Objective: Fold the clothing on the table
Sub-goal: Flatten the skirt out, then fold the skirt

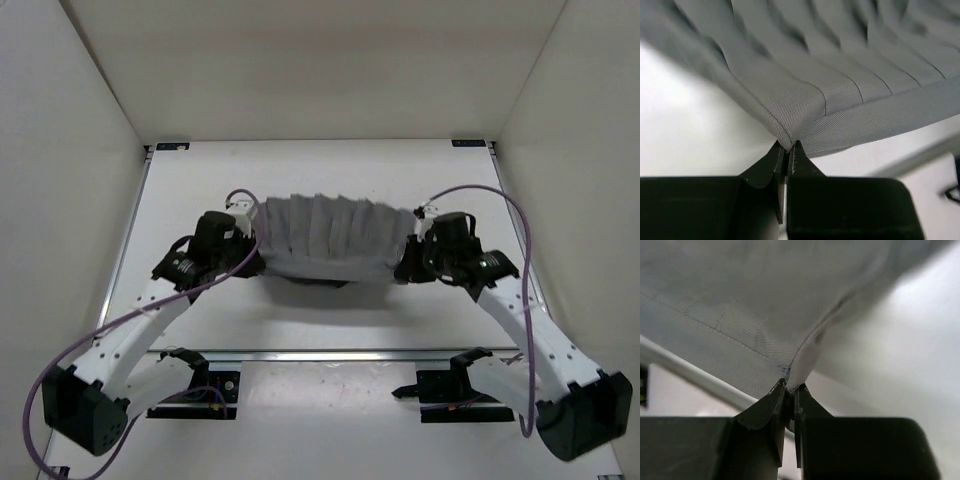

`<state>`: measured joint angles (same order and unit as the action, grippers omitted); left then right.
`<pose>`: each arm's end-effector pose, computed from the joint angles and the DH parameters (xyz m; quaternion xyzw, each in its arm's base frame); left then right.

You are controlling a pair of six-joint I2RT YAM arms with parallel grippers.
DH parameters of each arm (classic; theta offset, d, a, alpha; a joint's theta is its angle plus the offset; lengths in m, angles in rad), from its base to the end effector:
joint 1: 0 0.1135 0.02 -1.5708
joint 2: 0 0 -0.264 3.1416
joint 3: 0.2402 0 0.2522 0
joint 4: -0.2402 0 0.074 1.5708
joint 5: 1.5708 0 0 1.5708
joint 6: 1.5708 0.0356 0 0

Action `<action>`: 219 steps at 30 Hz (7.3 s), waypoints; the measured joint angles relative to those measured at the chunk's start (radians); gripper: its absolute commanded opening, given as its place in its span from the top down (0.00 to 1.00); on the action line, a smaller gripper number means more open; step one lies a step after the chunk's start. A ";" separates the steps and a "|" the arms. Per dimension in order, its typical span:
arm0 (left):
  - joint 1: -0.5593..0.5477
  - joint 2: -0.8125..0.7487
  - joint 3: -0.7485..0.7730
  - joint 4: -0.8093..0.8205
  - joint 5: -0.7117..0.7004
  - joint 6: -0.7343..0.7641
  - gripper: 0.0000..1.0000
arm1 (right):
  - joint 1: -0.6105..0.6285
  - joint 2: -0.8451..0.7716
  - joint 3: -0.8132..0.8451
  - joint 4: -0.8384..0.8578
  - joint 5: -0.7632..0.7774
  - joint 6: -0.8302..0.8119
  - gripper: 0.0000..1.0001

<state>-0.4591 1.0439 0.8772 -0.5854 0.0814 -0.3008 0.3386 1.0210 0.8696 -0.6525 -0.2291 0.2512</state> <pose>0.1948 -0.0995 0.2854 0.0886 0.9125 -0.1822 0.3555 0.1941 0.0769 0.2827 -0.0830 0.9186 0.2094 0.3248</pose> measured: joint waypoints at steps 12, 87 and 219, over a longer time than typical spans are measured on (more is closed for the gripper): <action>0.118 0.018 -0.030 -0.049 0.159 -0.107 1.00 | -0.126 -0.014 -0.011 0.024 -0.182 0.124 1.00; 0.237 0.493 0.297 -0.053 0.063 -0.005 0.16 | -0.198 0.383 0.113 0.285 -0.175 0.097 0.29; -0.035 0.566 -0.143 0.597 0.268 -0.322 1.00 | 0.034 0.991 0.552 0.312 -0.391 0.005 1.00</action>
<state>-0.4942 1.6096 0.7345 0.0120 0.3496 -0.6231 0.3721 2.0117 1.4220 -0.3408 -0.6201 0.2565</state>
